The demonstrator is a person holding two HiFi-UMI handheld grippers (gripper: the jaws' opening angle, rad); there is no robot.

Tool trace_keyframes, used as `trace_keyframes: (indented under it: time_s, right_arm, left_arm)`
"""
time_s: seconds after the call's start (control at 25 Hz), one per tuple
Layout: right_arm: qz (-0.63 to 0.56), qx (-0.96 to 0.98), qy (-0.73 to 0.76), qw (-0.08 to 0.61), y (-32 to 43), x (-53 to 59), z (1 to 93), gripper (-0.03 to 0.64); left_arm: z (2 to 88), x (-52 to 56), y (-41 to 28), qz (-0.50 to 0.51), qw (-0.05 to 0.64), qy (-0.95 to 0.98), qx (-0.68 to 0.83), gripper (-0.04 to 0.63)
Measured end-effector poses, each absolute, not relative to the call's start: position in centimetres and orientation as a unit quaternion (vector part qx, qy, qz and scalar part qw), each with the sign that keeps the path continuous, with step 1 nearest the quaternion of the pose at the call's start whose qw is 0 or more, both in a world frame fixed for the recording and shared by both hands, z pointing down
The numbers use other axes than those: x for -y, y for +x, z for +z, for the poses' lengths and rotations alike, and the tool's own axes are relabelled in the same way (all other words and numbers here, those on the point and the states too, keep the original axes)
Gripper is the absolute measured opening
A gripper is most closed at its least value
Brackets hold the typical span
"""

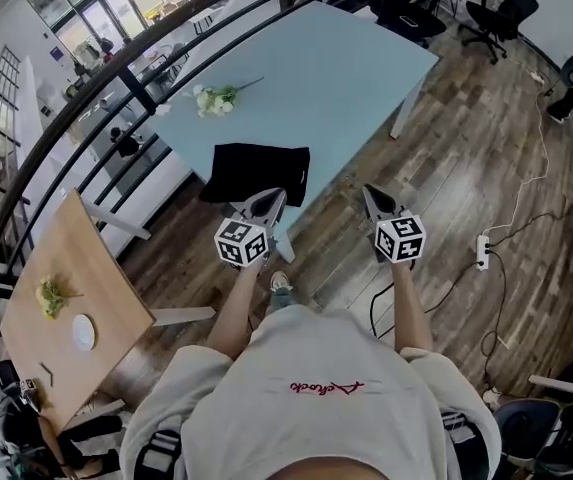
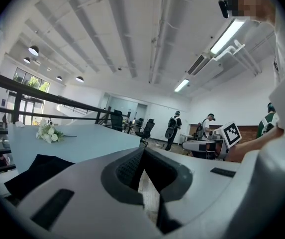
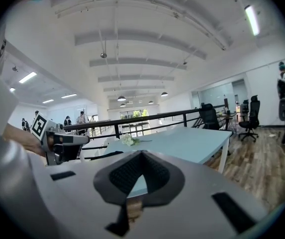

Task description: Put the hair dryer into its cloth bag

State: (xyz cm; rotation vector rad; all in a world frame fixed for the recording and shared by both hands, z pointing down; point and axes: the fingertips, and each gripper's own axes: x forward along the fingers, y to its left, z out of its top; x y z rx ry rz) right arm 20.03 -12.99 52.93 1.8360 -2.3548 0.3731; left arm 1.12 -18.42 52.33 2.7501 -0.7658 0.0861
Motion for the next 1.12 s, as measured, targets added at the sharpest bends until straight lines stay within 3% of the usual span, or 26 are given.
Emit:
trace_keyframes:
  time_s: [0.68,1.12]
  right_arm:
    - [0.126,0.809,0.57,0.061,17.9,-0.7,54.1,0.015]
    - [0.127,0.819,0.555,0.067,14.4,-3.9,53.9,0.017]
  left_arm:
    - [53.2,3.0,0.7,0.04,0.14,0.944,0.295,0.008]
    - [53.2,-0.9,-2.3,0.038,0.146,0.94,0.305,0.008]
